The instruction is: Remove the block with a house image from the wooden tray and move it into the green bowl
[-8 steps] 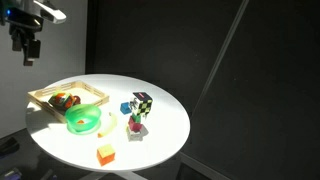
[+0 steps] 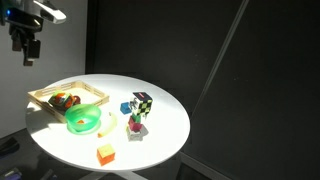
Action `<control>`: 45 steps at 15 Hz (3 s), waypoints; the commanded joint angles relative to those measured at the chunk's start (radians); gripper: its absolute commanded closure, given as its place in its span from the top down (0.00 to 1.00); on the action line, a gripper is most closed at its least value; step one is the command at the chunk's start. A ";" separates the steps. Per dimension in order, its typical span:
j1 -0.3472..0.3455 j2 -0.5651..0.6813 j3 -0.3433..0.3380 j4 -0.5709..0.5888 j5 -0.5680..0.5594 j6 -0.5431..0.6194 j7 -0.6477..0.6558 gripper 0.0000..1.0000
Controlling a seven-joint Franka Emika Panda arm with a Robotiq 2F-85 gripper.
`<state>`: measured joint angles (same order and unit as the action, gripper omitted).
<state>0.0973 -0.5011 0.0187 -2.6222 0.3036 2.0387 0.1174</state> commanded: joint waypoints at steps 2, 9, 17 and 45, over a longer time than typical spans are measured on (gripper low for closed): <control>-0.016 0.036 0.015 0.031 0.004 0.009 0.009 1.00; -0.016 0.125 0.026 0.121 -0.009 0.033 0.018 1.00; -0.013 0.236 0.065 0.195 -0.073 0.178 0.022 1.00; 0.042 0.590 0.097 0.273 -0.355 0.386 0.093 1.00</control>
<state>0.1391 0.0899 0.1162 -2.3501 -0.0528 2.4267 0.2122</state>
